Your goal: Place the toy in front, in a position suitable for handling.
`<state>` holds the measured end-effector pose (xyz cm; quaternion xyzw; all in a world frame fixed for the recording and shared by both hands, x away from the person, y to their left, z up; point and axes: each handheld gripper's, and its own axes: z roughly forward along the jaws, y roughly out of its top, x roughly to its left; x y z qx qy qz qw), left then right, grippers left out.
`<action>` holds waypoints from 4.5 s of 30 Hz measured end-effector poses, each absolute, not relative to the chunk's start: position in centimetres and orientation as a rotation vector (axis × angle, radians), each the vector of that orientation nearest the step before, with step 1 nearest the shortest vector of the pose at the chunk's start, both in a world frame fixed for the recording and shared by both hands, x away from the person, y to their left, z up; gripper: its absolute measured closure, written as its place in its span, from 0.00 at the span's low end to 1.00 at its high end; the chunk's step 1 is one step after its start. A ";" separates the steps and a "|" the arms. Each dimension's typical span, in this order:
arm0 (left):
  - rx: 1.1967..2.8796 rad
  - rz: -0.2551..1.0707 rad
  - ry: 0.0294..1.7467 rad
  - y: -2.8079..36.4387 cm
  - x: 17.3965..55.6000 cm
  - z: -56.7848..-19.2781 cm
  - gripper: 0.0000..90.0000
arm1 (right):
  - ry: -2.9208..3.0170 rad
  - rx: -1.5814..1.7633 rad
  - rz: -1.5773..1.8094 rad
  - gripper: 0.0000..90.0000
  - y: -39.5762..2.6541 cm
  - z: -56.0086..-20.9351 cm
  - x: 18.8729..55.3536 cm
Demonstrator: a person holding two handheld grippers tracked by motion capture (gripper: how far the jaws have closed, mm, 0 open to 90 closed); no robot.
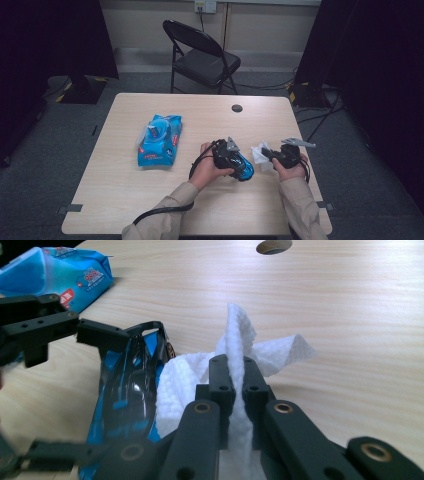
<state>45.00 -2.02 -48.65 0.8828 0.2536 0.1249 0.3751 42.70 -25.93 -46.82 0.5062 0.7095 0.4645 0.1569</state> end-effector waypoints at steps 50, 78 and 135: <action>2.270 0.309 0.632 -2.0 45.0 -48.6 0.00 | 2.270 1.423 1.228 0.98 -19.8 -50.6 47.9; 2.284 0.297 0.624 -2.4 44.7 -48.5 0.00 | 2.325 1.413 1.281 0.98 -22.6 -50.7 45.4; 2.307 0.289 0.621 -2.7 44.7 -48.3 0.00 | 2.351 1.392 1.293 0.98 -26.9 -50.3 38.9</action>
